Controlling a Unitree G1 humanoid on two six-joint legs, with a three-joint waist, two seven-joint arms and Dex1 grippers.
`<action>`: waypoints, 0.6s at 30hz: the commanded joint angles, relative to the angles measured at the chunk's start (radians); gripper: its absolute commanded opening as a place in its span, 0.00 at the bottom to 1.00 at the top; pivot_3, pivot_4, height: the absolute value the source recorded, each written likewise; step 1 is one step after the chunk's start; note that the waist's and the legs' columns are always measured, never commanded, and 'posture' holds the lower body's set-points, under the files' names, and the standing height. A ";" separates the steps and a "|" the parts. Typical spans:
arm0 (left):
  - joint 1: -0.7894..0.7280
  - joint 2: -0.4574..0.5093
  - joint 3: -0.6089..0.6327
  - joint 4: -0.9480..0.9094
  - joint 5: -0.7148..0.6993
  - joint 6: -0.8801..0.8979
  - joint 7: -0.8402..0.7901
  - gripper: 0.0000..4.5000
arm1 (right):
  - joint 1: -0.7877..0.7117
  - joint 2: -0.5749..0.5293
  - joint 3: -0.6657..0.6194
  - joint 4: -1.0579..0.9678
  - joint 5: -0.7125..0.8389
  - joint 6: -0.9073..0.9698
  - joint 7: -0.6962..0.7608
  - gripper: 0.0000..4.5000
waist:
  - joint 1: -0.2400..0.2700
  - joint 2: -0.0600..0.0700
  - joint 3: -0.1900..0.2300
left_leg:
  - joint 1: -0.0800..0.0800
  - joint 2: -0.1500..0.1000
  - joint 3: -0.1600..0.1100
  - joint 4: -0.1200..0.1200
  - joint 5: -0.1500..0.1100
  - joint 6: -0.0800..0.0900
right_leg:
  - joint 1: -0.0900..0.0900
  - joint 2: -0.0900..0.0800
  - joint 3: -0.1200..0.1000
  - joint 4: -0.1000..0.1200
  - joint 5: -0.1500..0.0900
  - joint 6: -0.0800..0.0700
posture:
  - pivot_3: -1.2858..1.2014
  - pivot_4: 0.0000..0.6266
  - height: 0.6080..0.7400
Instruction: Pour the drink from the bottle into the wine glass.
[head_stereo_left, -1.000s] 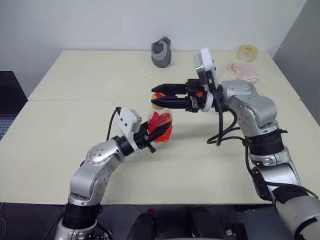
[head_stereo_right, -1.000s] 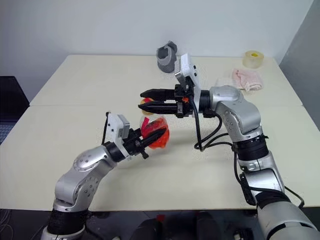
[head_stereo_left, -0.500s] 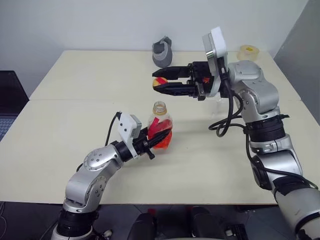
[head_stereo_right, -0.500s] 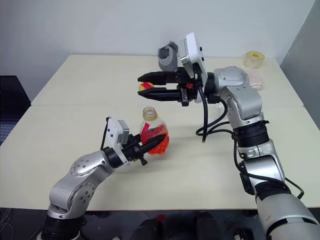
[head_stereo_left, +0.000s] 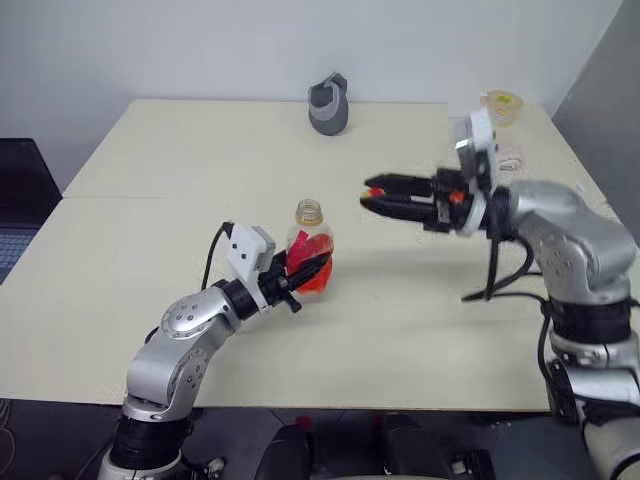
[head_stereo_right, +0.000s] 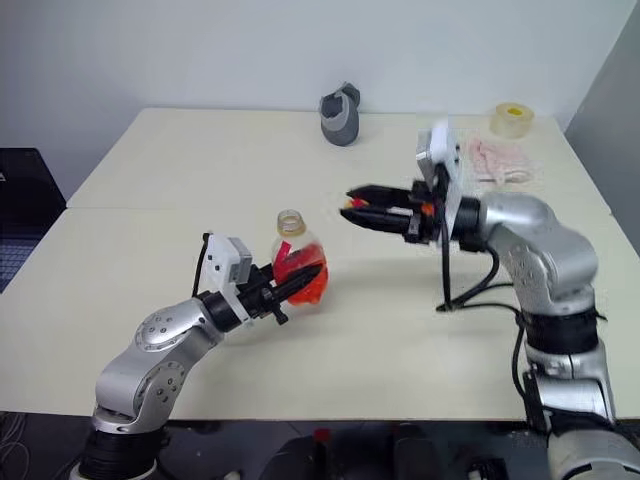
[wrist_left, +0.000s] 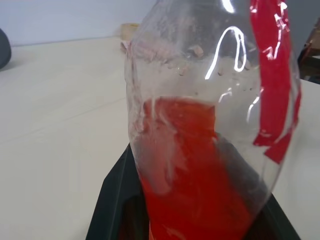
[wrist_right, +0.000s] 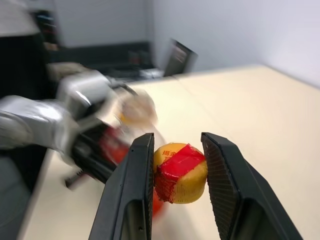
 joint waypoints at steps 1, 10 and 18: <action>-0.031 -0.022 -0.003 0.006 0.022 -0.050 0.014 0.27 | 0.142 0.031 -0.025 -0.093 -0.168 -0.094 -0.242 0.26 | 0.005 0.000 0.000 | 0.000 0.000 0.000 0.000 0.000 0.000 | 0.000 0.000 0.000 0.000 0.000 0.000 | 0.52 0.24 1.00; -0.081 -0.077 -0.049 0.044 0.055 -0.080 0.014 0.27 | 0.335 0.155 -0.057 -0.103 -0.308 -0.184 -0.509 0.26 | 0.005 0.000 0.000 | 0.001 0.000 0.002 0.000 0.001 -0.002 | 0.000 0.002 0.001 0.001 0.000 0.000 | 0.52 0.24 1.00; -0.096 -0.100 -0.109 0.056 0.049 -0.088 -0.026 0.27 | 0.454 0.270 -0.086 -0.003 -0.422 -0.182 -0.729 0.26 | 0.006 0.000 0.000 | 0.001 -0.001 0.003 0.000 0.001 -0.003 | 0.001 0.003 0.001 0.000 0.000 0.000 | 0.52 0.24 1.00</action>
